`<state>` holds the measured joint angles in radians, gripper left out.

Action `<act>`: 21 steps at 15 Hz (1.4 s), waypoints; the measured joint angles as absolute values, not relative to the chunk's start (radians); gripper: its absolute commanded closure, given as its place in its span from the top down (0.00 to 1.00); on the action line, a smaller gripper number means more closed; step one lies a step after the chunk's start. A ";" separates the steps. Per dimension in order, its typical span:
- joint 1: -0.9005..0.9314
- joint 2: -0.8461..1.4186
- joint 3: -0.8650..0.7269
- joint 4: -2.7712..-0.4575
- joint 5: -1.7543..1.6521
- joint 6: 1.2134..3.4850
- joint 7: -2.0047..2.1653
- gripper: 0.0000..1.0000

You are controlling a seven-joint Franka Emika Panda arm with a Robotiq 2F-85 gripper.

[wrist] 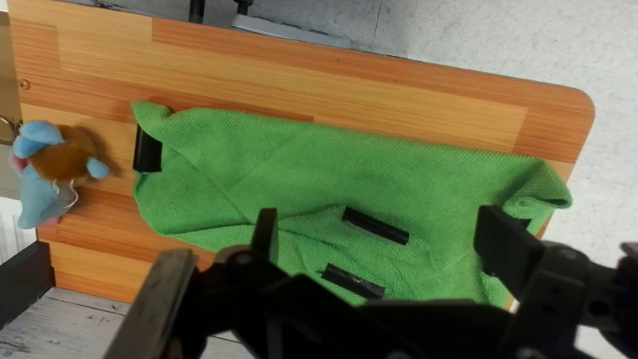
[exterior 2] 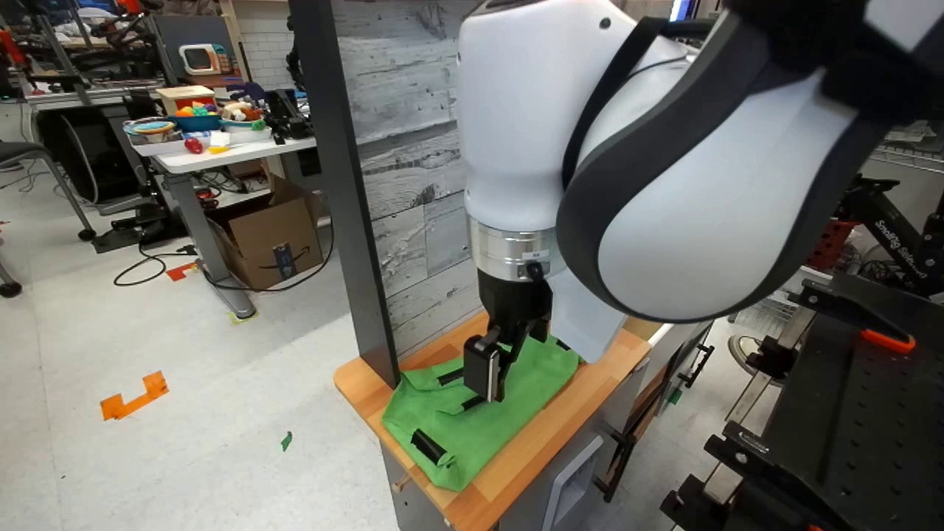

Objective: Move the green towel forward

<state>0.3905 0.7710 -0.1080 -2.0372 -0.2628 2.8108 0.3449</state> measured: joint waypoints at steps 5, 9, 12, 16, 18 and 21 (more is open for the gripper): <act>0.400 0.846 -0.112 -1.977 -0.263 2.818 0.344 1.00; 0.395 0.901 -0.114 -1.920 -0.259 2.819 0.342 1.00; 0.385 0.939 -0.109 -1.877 -0.241 2.819 0.322 1.00; 0.353 0.989 -0.075 -1.826 -0.220 2.818 0.278 1.00; 0.334 1.013 -0.057 -1.803 -0.209 2.818 0.256 1.00; 0.305 1.045 -0.034 -1.771 -0.201 2.816 0.225 1.00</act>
<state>0.3049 1.0449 -0.0341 -1.7712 -0.2009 2.8162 0.2253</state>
